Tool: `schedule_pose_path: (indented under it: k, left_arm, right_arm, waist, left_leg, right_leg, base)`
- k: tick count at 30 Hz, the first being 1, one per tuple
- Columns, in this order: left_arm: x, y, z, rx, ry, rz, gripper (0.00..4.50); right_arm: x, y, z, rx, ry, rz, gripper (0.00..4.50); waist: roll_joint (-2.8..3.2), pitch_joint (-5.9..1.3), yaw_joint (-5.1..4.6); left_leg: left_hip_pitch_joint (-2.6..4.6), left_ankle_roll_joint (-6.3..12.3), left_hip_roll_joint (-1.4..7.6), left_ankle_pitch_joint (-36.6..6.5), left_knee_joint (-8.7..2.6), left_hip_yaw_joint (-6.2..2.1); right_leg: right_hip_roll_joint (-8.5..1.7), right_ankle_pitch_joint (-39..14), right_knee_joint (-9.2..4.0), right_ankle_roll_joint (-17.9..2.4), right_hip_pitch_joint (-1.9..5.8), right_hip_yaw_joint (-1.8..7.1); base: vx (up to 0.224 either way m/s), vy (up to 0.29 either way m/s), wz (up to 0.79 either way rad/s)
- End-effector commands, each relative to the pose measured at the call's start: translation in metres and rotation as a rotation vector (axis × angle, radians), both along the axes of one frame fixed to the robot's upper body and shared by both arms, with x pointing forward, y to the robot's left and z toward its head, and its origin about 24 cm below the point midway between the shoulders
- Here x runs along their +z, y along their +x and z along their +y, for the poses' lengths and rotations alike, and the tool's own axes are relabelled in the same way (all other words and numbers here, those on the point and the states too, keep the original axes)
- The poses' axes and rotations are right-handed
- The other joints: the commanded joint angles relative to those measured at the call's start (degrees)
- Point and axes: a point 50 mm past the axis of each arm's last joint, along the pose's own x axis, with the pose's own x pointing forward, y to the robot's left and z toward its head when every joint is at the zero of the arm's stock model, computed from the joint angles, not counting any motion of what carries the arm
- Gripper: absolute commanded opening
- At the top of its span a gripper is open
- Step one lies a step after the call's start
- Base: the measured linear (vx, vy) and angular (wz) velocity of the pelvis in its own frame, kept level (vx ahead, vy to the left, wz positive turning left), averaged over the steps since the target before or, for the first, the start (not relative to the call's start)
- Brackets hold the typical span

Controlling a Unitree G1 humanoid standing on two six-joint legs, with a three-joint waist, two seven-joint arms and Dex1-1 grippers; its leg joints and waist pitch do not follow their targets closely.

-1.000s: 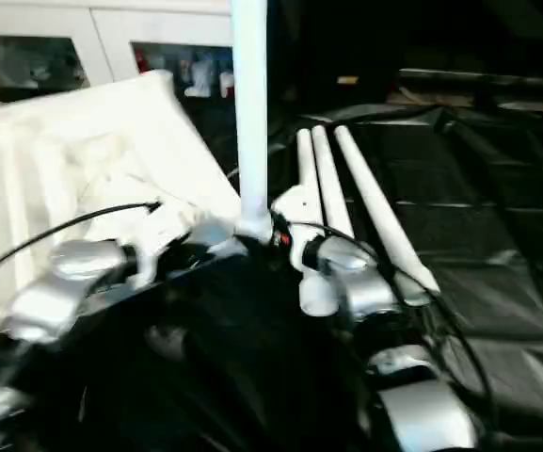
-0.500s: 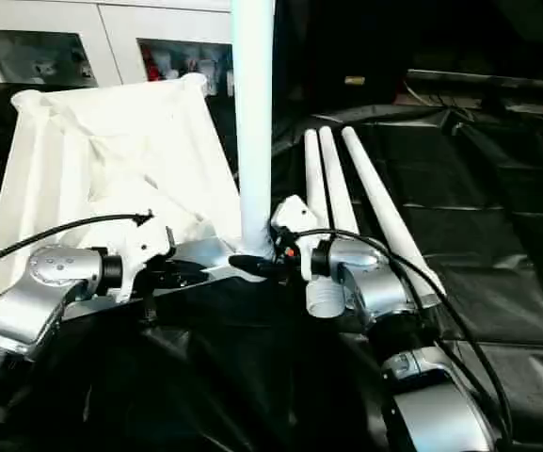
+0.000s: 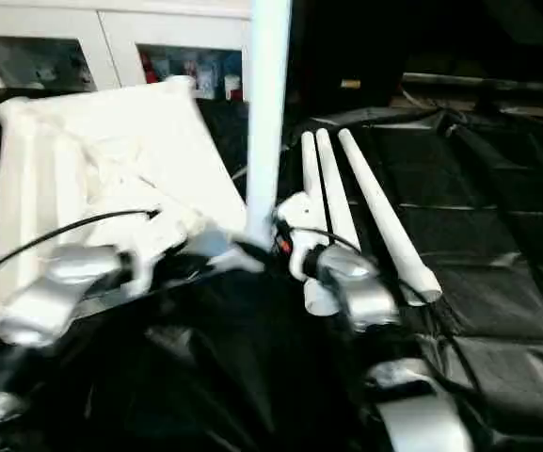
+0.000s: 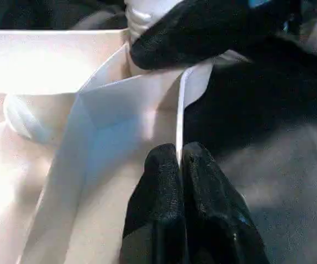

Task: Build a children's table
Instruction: Rotate leg to tighten

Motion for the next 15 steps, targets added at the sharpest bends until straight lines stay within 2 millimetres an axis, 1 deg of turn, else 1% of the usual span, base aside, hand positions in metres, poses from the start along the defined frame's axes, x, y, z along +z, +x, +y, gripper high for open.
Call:
schedule_pose_path:
  k: [1, 2, 3, 4, 5, 6, 8, 9, 10, 11, 12, 13, 14, 15]
  left_arm:
    - [-0.009, 0.009, 0.002, 0.225, 0.019, 0.03, 0.0]
    - [-0.008, 0.011, -0.003, 0.246, 0.008, 0.03, 0.0]
    - [-0.006, 0.011, -0.01, 0.256, -0.007, 0.03, 0.0]
    - [-0.005, 0.011, -0.018, 0.26, -0.022, 0.032, 0.0]
    - [-0.005, 0.011, -0.022, 0.261, -0.028, 0.033, 0.0]
    - [-0.004, 0.011, -0.027, 0.258, -0.032, 0.031, 0.0]
    - [-0.002, 0.01, -0.036, 0.236, -0.04, 0.025, 0.0]
    - [-0.002, 0.01, -0.038, 0.233, -0.039, 0.023, 0.0]
    - [-0.001, 0.009, -0.039, 0.233, -0.037, 0.023, 0.0]
    - [-0.001, 0.009, -0.038, 0.234, -0.03, 0.021, 0.0]
    - [-0.001, 0.009, -0.038, 0.235, -0.025, 0.02, 0.0]
    - [-0.001, 0.009, -0.038, 0.235, -0.025, 0.02, 0.0]
    - [-0.002, 0.009, -0.033, 0.24, -0.013, 0.018, 0.0]
    - [-0.002, 0.01, -0.031, 0.246, -0.009, 0.018, 0.0]
  right_arm:
    - [-0.016, -0.005, 0.02, -0.057, 0.007, 0.088, 2.75]
    - [-0.017, -0.005, 0.026, -0.071, 0.01, 0.098, 2.75]
    - [-0.017, -0.005, 0.033, -0.08, 0.012, 0.106, 2.75]
    - [-0.017, -0.005, 0.04, -0.086, 0.016, 0.11, 2.75]
    - [-0.016, -0.005, 0.044, -0.088, 0.018, 0.112, 2.75]
    - [-0.015, -0.006, 0.05, -0.074, 0.025, 0.111, 2.75]
    - [-0.011, -0.007, 0.058, -0.053, 0.046, 0.088, 2.75]
    - [-0.01, -0.006, 0.06, -0.051, 0.065, 0.088, 2.75]
    - [-0.009, -0.006, 0.061, -0.054, 0.076, 0.089, 3.1]
    - [-0.009, -0.005, 0.059, -0.055, 0.082, 0.085, 3.31]
    - [-0.008, -0.005, 0.059, -0.055, 0.084, 0.08, 3.45]
    - [-0.008, -0.005, 0.059, -0.055, 0.084, 0.08, 3.47]
    - [-0.004, -0.002, 0.054, -0.05, 0.087, 0.051, 3.47]
    - [-0.001, -0.001, 0.051, -0.042, 0.094, 0.034, 3.47]
  waist:
    - [0.27, -3.54, -0.29]
    - [0.03, -3.55, -0.13]
    - [0.04, -3.52, -0.15]
    - [0.05, -3.63, -0.08]
    - [-0.05, -3.66, -0.07]
    - [-0.02, -3.68, 0.01]
    - [-0.1, -3.81, 0.22]
    - [-0.08, -3.85, 0.29]
    - [0.06, -3.97, 0.28]
    - [0.12, -4.06, 0.3]
    - [0.09, -4.04, 0.26]
    - [0.1, -4.08, 0.29]
    - [0.21, -3.99, 0.16]
    - [0.25, -4.02, 0.08]
  left_leg:
    - [1.96, -2.58, 3.24, -21.94, -4.67, -2.05]
    - [1.88, -2.29, 3.15, -21.96, -4.7, -2.06]
    - [1.89, -2.11, 3.13, -22.1, -4.67, -2.03]
    - [1.75, -1.86, 3.07, -21.78, -4.64, -2.1]
    - [1.66, -1.54, 3.04, -21.44, -4.68, -2.07]
    - [1.6, -1.36, 3.01, -21.29, -4.65, -2.04]
    - [1.44, -0.46, 3.02, -20.21, -4.6, -1.91]
    - [1.43, -0.3, 3.06, -19.84, -4.59, -1.89]
    - [1.28, -0.01, 3.06, -18.83, -4.59, -1.89]
    - [1.23, 0.23, 3.08, -18.16, -4.56, -1.87]
    - [1.19, 0.38, 3.05, -17.97, -4.55, -1.81]
    - [1.08, 0.65, 2.99, -17.59, -4.49, -1.76]
    - [0.78, 0.75, 2.98, -17.59, -4.62, -1.95]
    - [0.63, 0.74, 2.98, -17.73, -4.7, -2.03]
  right_leg:
    - [-3.76, -24.46, -5.31, -11.02, 1.33, 2.51]
    - [-3.76, -24.63, -5.5, -10.48, 1.39, 2.48]
    - [-3.77, -24.65, -5.54, -10.36, 1.25, 2.55]
    - [-3.81, -24.26, -5.51, -10.2, 1.33, 2.5]
    - [-3.71, -23.62, -5.54, -9.97, 1.35, 2.46]
    - [-3.68, -23.21, -5.54, -9.76, 1.37, 2.46]
    - [-3.68, -20.97, -5.45, -9.7, 1.43, 2.56]
    - [-3.7, -20.32, -5.42, -9.78, 1.44, 2.56]
    - [-3.58, -18.3, -5.16, -10.2, 1.61, 2.51]
    - [-3.53, -16.6, -4.95, -10.7, 1.68, 2.47]
    - [-3.49, -16.11, -4.93, -10.91, 1.69, 2.45]
    - [-3.52, -15.35, -4.86, -11.14, 1.81, 2.46]
    - [-3.52, -15.42, -4.76, -11.09, 2.0, 2.36]
    - [-3.56, -15.64, -4.78, -10.9, 2.15, 2.28]
  base:
    - [0.0, 0.0, 0.0]
    - [0.0, 0.0, 0.0]
    - [0.0, 0.0, 0.0]
    - [0.0, 0.0, 0.0]
    - [0.0, 0.0, 0.0]
    - [0.0, 0.0, 0.0]
    - [0.0, 0.0, 0.0]
    - [0.0, 0.0, 0.0]
    - [0.0, 0.0, 0.0]
    - [0.0, 0.0, 0.0]
    - [0.0, 0.0, 0.0]
    - [0.0, 0.0, 0.0]
    - [0.0, 0.0, 0.0]
    - [0.0, 0.0, 0.0]
